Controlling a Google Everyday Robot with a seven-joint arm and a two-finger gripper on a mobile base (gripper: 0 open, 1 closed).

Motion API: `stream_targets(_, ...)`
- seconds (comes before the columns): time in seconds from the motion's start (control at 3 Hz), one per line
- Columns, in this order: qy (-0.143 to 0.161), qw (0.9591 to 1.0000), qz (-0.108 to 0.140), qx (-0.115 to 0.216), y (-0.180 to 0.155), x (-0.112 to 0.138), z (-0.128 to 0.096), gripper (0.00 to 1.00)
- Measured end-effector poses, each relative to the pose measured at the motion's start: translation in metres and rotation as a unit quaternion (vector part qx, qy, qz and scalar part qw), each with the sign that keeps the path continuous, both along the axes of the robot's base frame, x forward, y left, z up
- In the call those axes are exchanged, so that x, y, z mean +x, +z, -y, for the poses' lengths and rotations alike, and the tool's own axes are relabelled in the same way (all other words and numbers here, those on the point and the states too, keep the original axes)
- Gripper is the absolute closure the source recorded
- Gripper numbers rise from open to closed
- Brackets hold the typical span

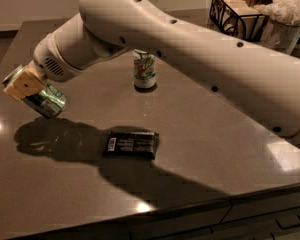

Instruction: Place green can upright

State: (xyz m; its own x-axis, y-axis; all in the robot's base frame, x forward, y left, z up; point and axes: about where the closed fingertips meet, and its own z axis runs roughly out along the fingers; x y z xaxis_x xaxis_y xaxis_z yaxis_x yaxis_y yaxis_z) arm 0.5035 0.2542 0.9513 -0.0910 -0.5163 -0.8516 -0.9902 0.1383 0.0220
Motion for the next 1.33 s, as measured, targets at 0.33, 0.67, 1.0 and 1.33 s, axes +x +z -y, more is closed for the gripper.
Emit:
stream_targets(0.33, 0.017, 0.998, 0.027, 0.055, 0.003, 0.013, -0.008, 1.0)
stream_targets(0.67, 0.029, 0.9935, 0.058, 0.093, 0.004, 0.024, -0.009, 1.0)
stream_targets(1.0, 0.031, 0.9878, 0.073, 0.134, 0.0, 0.03, -0.004, 1.0)
stream_targets(1.33, 0.025, 0.9809, 0.087, 0.172, -0.003, 0.034, 0.002, 1.0)
